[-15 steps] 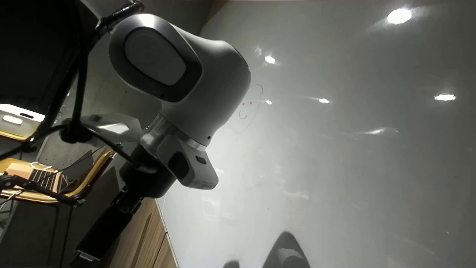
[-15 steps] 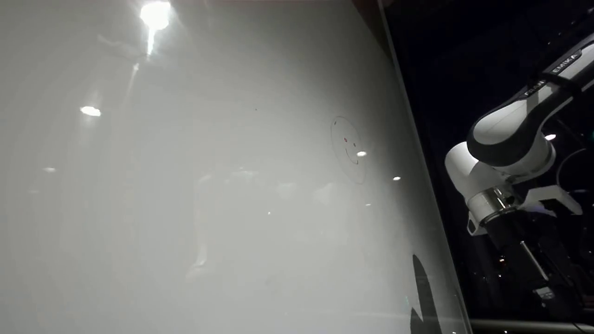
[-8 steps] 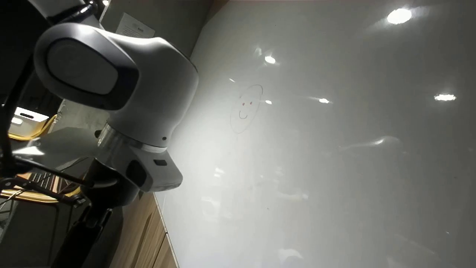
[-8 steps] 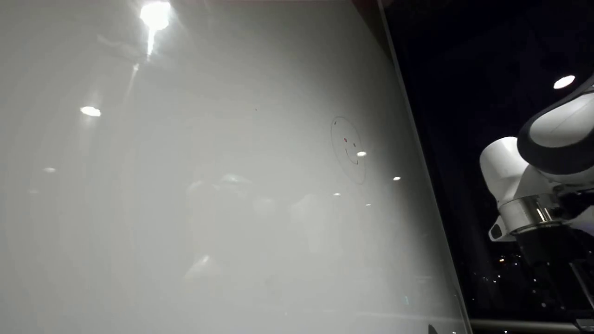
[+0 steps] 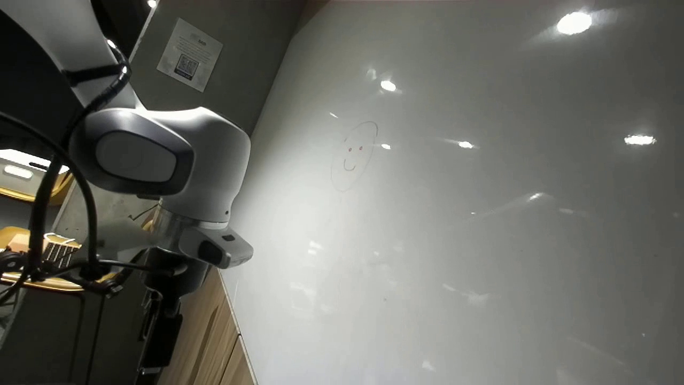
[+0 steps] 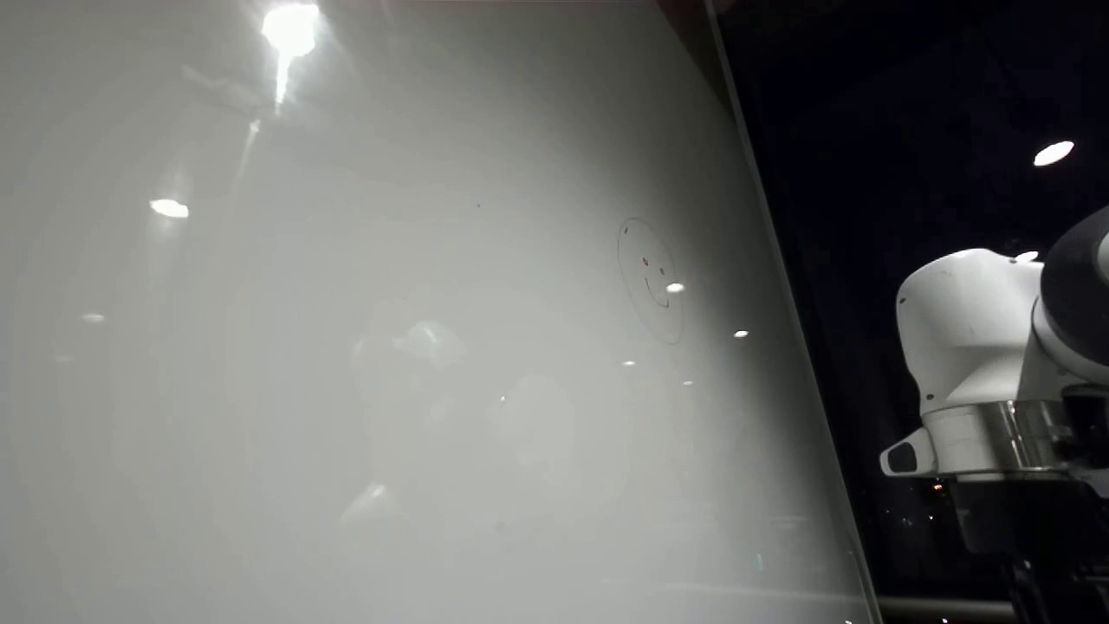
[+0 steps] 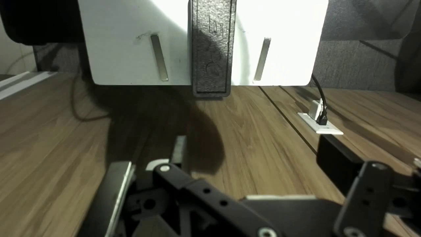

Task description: Use the duster to clean the board

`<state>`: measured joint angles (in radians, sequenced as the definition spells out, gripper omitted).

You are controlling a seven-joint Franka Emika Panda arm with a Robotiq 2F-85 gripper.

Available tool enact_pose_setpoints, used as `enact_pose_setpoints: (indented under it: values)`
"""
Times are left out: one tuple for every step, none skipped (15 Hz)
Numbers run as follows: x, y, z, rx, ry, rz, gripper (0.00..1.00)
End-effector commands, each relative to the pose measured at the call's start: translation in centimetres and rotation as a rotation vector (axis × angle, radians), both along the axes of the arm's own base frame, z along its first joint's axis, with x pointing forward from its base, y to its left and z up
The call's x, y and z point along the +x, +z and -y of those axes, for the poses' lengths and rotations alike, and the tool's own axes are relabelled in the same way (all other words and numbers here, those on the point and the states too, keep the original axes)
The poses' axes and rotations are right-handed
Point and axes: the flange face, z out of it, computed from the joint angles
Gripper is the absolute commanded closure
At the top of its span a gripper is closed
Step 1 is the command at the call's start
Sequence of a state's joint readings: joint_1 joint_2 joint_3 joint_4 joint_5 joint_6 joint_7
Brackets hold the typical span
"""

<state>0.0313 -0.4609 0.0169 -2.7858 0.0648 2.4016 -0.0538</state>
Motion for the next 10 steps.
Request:
enact_pose_setpoints:
  values:
    - [1.1, -4.8, -2.1, -0.058, 0.005, -0.024, 0.00]
    - [1.3, -6.1, -2.0, -0.076, 0.001, -0.032, 0.00]
    - [1.3, -7.2, -2.0, -0.096, -0.008, -0.044, 0.00]
    - [1.1, -8.0, -1.6, -0.111, -0.025, -0.068, 0.00]
    - [1.0, -8.7, -1.3, -0.123, -0.034, -0.082, 0.00]
    - [0.9, -9.4, -1.0, -0.131, -0.040, -0.099, 0.00]
    - [0.8, -9.9, -0.7, -0.137, -0.047, -0.112, 0.00]
    - [0.7, -10.3, -0.2, -0.137, -0.057, -0.129, 0.00]
    - [0.6, -10.5, 0.3, -0.130, -0.072, -0.150, 0.00]
    - [0.4, -10.7, 0.7, -0.117, -0.085, -0.166, 0.00]
